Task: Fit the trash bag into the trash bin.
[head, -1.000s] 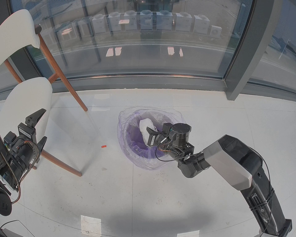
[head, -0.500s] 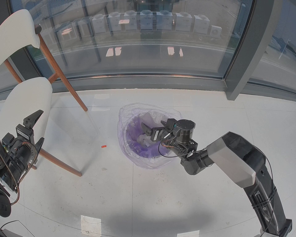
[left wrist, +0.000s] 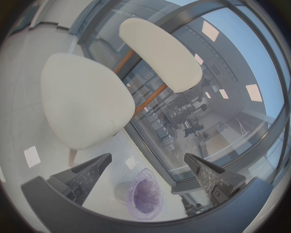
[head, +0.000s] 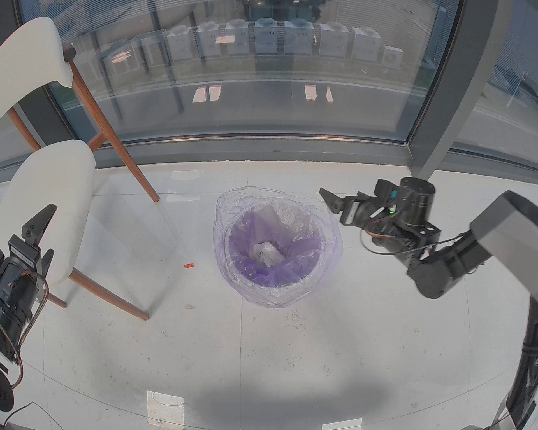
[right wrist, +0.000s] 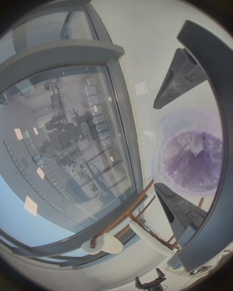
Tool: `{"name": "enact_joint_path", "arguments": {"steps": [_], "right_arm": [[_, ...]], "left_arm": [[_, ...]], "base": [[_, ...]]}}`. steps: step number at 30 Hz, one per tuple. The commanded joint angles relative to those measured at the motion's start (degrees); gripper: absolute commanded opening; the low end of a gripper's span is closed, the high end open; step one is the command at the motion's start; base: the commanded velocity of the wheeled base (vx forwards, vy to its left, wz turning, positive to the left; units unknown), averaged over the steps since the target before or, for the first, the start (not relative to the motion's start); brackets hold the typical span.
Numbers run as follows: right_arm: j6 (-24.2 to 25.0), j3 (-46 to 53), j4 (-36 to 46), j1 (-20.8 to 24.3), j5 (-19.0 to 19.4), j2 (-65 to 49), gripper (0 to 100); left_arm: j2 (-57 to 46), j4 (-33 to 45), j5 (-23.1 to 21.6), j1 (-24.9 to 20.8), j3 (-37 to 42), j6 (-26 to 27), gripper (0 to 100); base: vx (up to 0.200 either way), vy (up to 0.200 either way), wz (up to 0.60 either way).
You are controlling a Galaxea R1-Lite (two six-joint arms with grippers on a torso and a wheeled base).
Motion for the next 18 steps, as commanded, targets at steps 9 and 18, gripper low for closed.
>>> {"name": "enact_joint_path", "arguments": {"steps": [9, 18], "right_arm": [[-4.10, 57.33, 0.80, -25.65, 2.22, -66.28, 100], [-16.31, 58.04, 49.05, -23.54, 4.07, -107.14, 100]], "left_arm": [[-35.32, 22.33, -4.05, 0.48, 10.00, 24.36, 100], [-65.29, 60.91, -6.69, -0.57, 9.29, 43.43, 100]], "base": [[0.000, 0.000, 0.00], [0.000, 0.000, 0.00]]}}
